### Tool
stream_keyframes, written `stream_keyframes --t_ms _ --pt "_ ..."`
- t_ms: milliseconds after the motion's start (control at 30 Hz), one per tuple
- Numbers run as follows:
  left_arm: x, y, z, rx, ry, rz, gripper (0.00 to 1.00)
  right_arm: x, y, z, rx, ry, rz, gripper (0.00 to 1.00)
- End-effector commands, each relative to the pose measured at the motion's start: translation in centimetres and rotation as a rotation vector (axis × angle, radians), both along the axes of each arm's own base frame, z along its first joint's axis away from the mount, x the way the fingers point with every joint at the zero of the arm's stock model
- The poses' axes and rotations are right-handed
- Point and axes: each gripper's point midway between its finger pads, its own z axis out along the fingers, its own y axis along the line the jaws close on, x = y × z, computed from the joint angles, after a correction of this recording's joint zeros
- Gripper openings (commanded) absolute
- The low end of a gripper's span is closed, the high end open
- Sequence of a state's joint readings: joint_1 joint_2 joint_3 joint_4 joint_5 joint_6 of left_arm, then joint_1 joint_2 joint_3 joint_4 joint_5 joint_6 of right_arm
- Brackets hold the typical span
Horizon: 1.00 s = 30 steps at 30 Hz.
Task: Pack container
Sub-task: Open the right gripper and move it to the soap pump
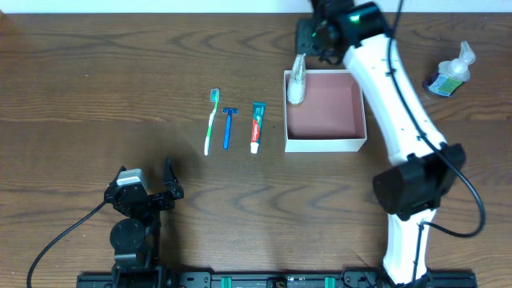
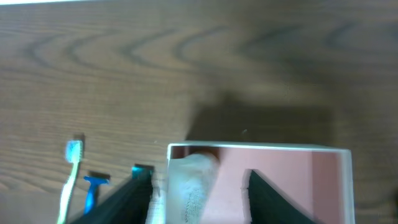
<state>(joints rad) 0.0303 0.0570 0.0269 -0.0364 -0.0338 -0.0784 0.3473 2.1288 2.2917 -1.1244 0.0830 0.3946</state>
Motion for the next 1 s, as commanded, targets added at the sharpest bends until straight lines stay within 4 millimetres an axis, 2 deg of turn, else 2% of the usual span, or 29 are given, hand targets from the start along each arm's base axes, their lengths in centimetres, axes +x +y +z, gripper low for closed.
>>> stream_keyframes --t_ms 0,33,100,200,300,367,433,500,533,600,633,733,800,867,967 --pt "-0.2 0.5 -1.9 0.002 0.056 0.03 0.98 -0.5 -5.6 8.9 0.036 -0.179 -0.109 0.7" --pt "-0.2 0.5 -1.9 0.002 0.056 0.03 0.98 -0.7 -7.0 9.9 0.041 -0.197 -0.137 0.74" --pt "-0.2 0.5 -1.9 0.002 0.056 0.03 0.98 -1.2 -10.5 11.8 0.065 -0.23 -0.227 0.9" --pt "-0.2 0.5 -1.9 0.002 0.056 0.03 0.98 -2.6 -16.6 13.5 0.129 -0.245 -0.428 0.96" --pt "-0.2 0.5 -1.9 0.002 0.056 0.03 0.98 -4.1 -21.8 12.8 0.193 -0.203 -0.638 0.99" --pt "-0.2 0.5 -1.9 0.002 0.056 0.03 0.98 -5.4 -25.1 11.3 0.238 -0.143 -0.797 0.99" --pt "-0.2 0.5 -1.9 0.002 0.056 0.03 0.98 -6.6 -27.4 9.9 0.254 -0.085 -0.894 0.97" --pt "-0.2 0.5 -1.9 0.002 0.056 0.03 0.98 -7.2 -29.2 9.4 0.199 -0.069 -0.9 0.92" --pt "-0.2 0.5 -1.9 0.002 0.056 0.03 0.98 -7.2 -30.1 9.4 0.142 -0.073 -0.857 0.95" --pt "-0.2 0.5 -1.9 0.002 0.056 0.03 0.98 -6.4 -31.1 9.8 0.016 -0.096 -0.7 0.99" --pt "-0.2 0.5 -1.9 0.002 0.056 0.03 0.98 -5.8 -31.2 10.0 -0.082 -0.104 -0.552 0.99" --pt "-0.2 0.5 -1.9 0.002 0.056 0.03 0.98 -5.3 -31.5 9.1 -0.288 -0.058 -0.282 0.99" --pt "-0.2 0.5 -1.9 0.002 0.056 0.03 0.98 -5.8 -31.7 8.4 -0.362 -0.011 -0.204 0.99" --pt "-0.2 0.5 -1.9 0.002 0.056 0.03 0.98 -6.4 -31.5 7.9 -0.361 0.02 -0.189 0.99" --pt "-0.2 0.5 -1.9 0.002 0.056 0.03 0.98 -6.0 -31.8 7.3 -0.376 0.027 -0.158 0.99"
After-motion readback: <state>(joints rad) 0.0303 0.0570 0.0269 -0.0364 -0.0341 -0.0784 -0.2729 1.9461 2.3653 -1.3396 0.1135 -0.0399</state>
